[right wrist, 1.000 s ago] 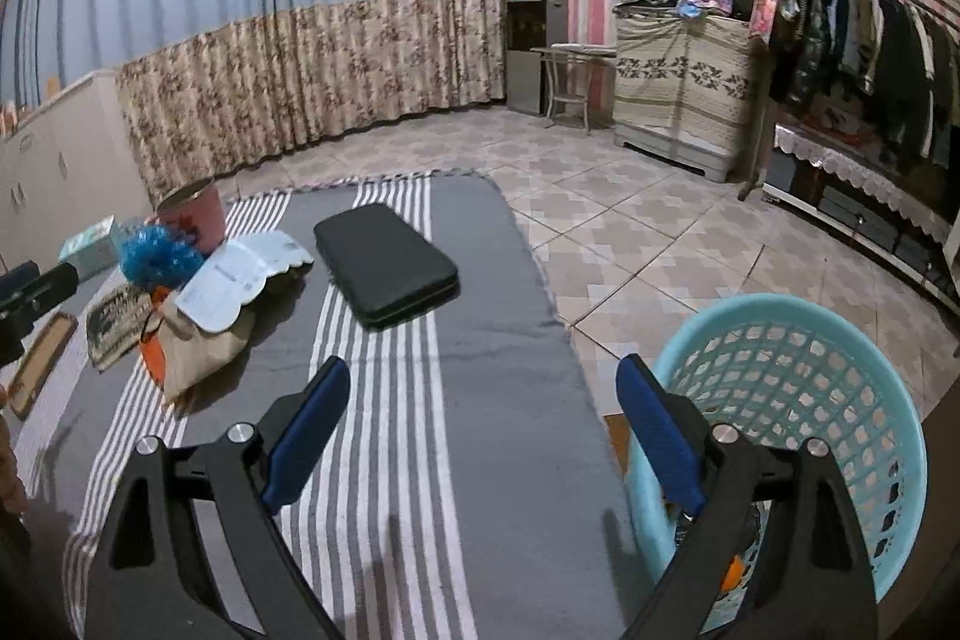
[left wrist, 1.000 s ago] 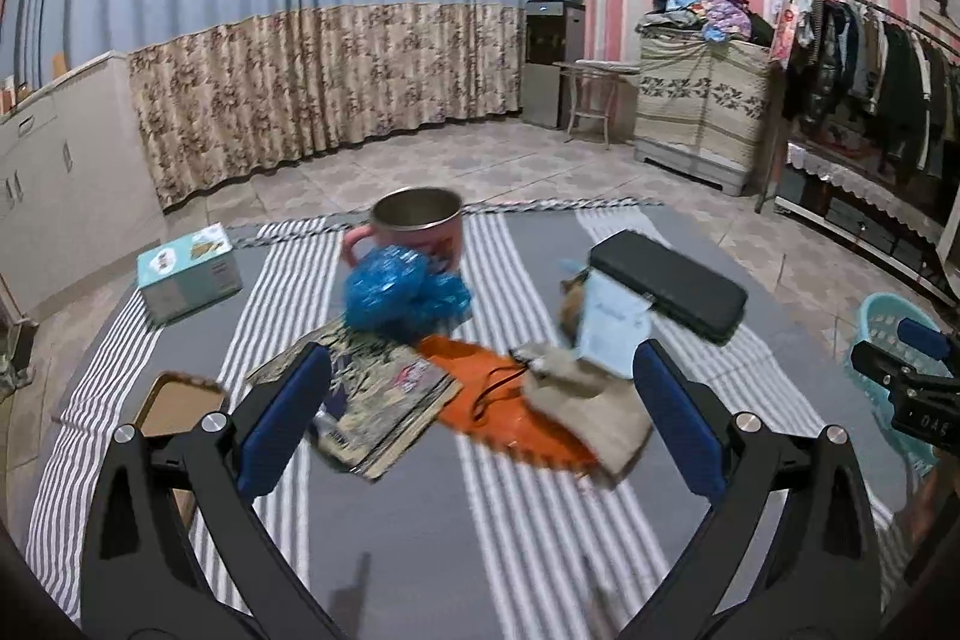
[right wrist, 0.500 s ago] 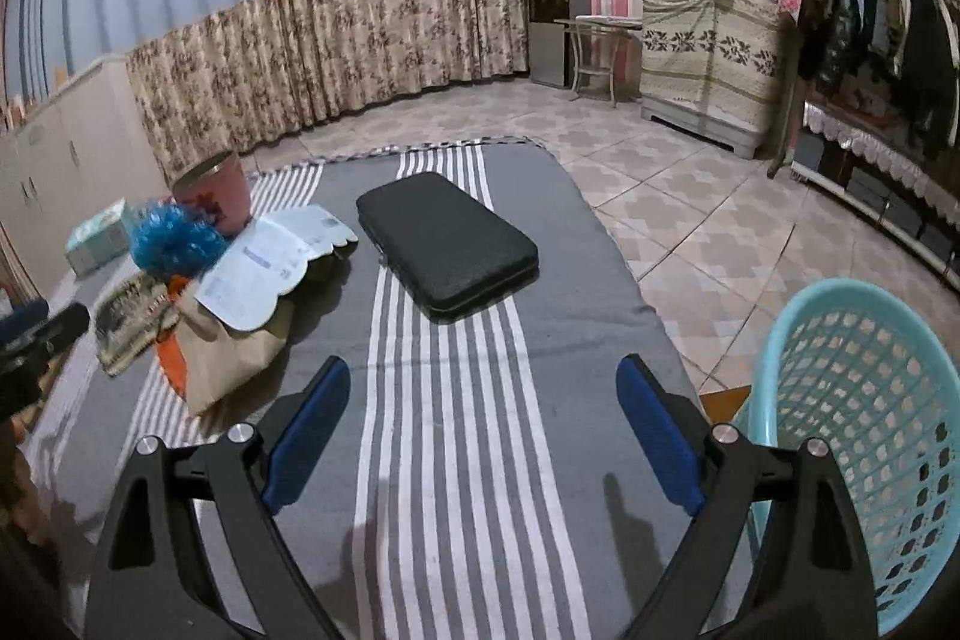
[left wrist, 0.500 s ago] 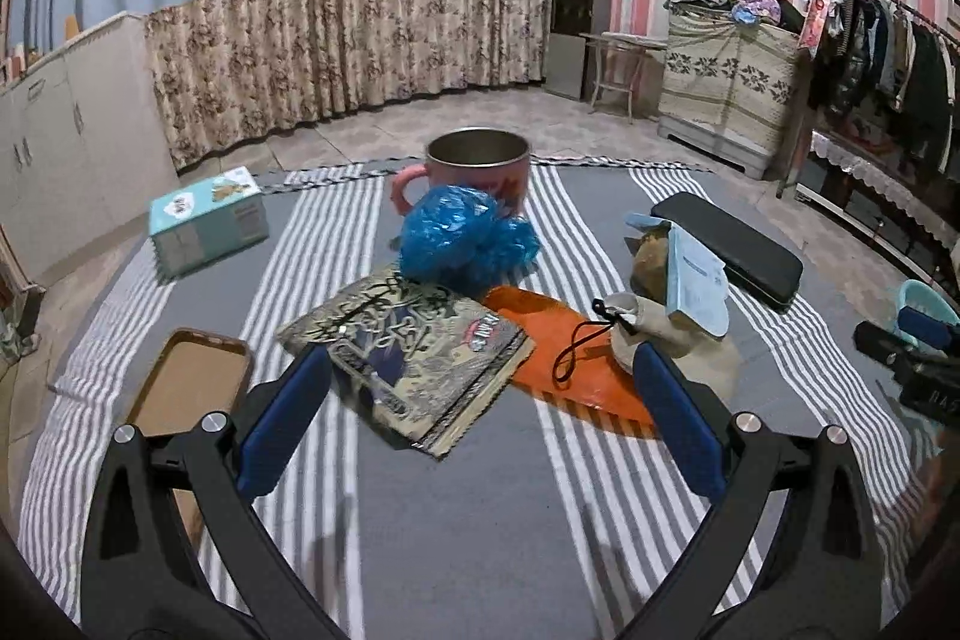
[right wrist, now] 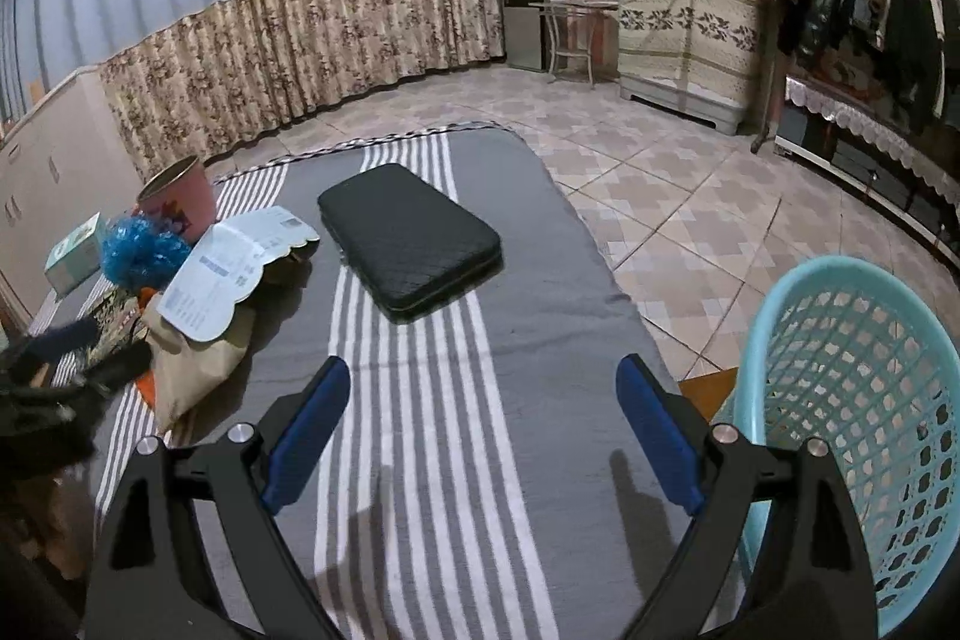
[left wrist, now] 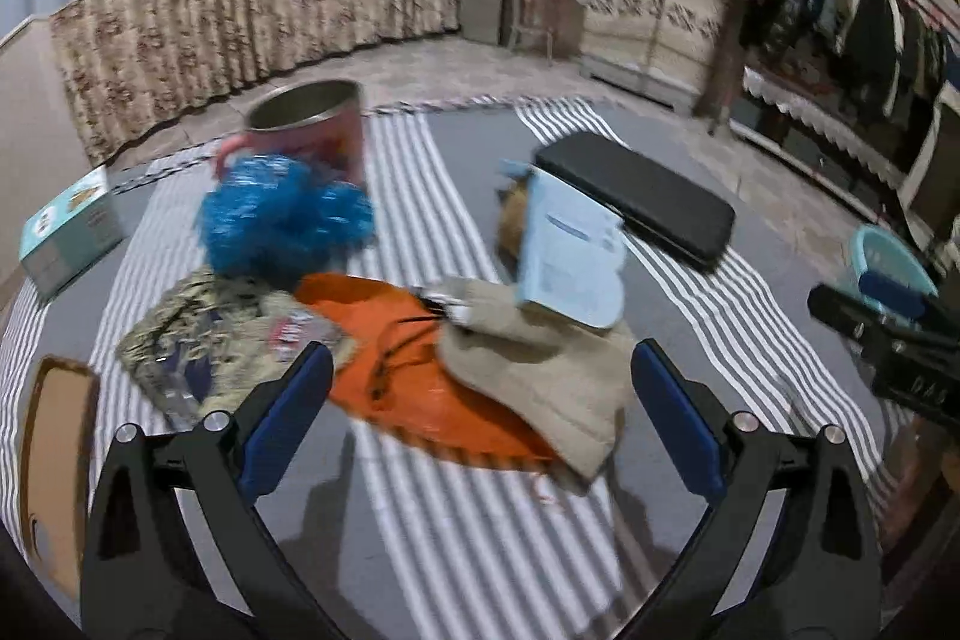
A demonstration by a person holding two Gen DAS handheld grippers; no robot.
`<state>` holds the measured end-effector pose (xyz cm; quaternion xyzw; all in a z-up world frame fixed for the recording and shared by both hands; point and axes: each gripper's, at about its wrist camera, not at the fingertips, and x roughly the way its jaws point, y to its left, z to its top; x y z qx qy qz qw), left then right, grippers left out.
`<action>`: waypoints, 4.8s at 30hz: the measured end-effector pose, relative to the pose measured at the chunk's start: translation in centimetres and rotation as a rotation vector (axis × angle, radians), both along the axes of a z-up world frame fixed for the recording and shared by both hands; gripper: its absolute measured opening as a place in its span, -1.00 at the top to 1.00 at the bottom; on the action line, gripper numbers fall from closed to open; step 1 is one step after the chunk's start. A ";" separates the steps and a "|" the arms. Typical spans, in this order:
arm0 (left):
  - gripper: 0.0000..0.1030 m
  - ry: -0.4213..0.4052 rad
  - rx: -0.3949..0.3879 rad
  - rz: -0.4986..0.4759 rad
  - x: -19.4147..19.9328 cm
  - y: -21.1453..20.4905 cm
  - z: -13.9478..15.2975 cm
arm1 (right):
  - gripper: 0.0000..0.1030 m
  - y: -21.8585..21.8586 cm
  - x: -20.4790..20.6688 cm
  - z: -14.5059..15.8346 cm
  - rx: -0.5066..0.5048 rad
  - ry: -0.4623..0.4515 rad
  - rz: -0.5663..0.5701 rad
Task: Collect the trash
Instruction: 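Grasp the beige drawstring bag with the left tool while the right tool grasps the white paper sheet, then carry the beige bag and white paper over the light-blue basket, then open both tools to drop the bag and paper into the basket, then move both tools back over the striped mat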
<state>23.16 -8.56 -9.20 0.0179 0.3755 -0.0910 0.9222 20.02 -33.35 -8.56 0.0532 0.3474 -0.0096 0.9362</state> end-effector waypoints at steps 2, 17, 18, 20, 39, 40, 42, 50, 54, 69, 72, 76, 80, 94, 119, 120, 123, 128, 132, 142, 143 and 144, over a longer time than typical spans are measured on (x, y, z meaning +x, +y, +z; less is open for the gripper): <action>-0.84 0.003 0.031 -0.021 0.2 -1.0 -0.2 | -0.72 -0.2 0.0 0.0 0.004 0.000 -0.005; 0.50 0.087 -0.026 -0.075 -0.1 0.1 -0.8 | -0.72 0.5 0.3 -0.5 0.001 0.013 0.016; 0.51 0.064 -0.016 -0.066 -0.6 0.6 -0.4 | -0.72 0.6 0.3 -0.5 -0.001 0.015 0.019; 0.52 0.039 -0.014 -0.052 -1.3 1.6 0.2 | -0.72 1.1 0.4 -0.6 -0.006 0.020 0.027; 0.52 -0.106 -0.004 0.181 -0.3 16.4 2.4 | -0.72 11.5 3.8 -0.7 0.026 0.046 0.147; 0.52 -0.103 -0.014 0.184 -0.2 16.5 2.1 | -0.71 11.9 4.1 -0.8 0.029 0.051 0.152; 0.52 -0.099 -0.011 0.185 -0.2 17.0 1.5 | -0.69 13.2 4.9 -1.1 0.000 0.069 0.167; 0.52 -0.098 -0.046 0.203 0.0 18.1 1.2 | 0.08 12.2 5.7 -1.8 -0.021 0.124 0.157; 0.51 -0.100 -0.038 0.198 0.1 18.3 1.1 | 0.36 10.3 5.6 -1.6 0.027 0.119 0.138; 0.52 -0.150 0.025 0.156 -1.6 13.4 4.5 | 0.81 6.4 2.9 2.1 0.087 -0.039 0.148; 0.52 -0.167 0.011 0.116 -2.0 11.2 5.6 | 0.81 4.3 1.3 3.4 0.075 -0.065 0.118; 0.52 -0.180 -0.009 0.040 -2.5 6.5 6.7 | 0.81 0.3 -1.7 5.0 0.040 -0.092 0.045; 0.51 -0.201 -0.028 -0.051 -3.2 1.1 7.6 | 0.81 -3.8 -4.7 6.5 0.011 -0.108 -0.049; 0.51 -0.178 -0.088 -0.359 -5.6 -18.6 5.9 | 0.81 -18.5 -13.2 4.7 0.042 -0.069 -0.398; -0.69 -0.175 -0.059 -0.376 -4.9 -25.1 5.4 | 0.81 -20.6 -11.2 1.5 0.084 0.009 -0.399; -0.69 -0.175 -0.058 -0.366 -4.8 -24.4 5.5 | 0.81 -20.5 -11.0 1.4 0.079 0.011 -0.395; -0.70 -0.184 -0.051 -0.340 -4.8 -22.8 6.0 | 0.79 -19.7 -10.0 1.3 0.066 0.011 -0.383; -0.83 -0.212 -0.043 -0.288 -4.9 -20.7 7.0 | -0.03 -17.9 -8.6 1.4 0.017 0.012 -0.366; -0.84 -0.219 -0.053 -0.259 -4.7 -18.8 7.7 | -0.34 -17.1 -8.5 1.5 0.007 0.002 -0.361; -0.89 -0.223 -0.058 -0.172 -5.1 -14.2 8.0 | -0.74 -17.1 -9.1 2.1 -0.047 -0.037 -0.424; -0.89 -0.223 -0.058 -0.163 -5.2 -13.7 8.1 | -0.74 -16.9 -9.1 2.1 -0.046 -0.041 -0.419; -0.89 -0.224 -0.059 -0.159 -5.3 -13.3 8.1 | -0.74 -16.9 -9.1 2.2 -0.049 -0.046 -0.415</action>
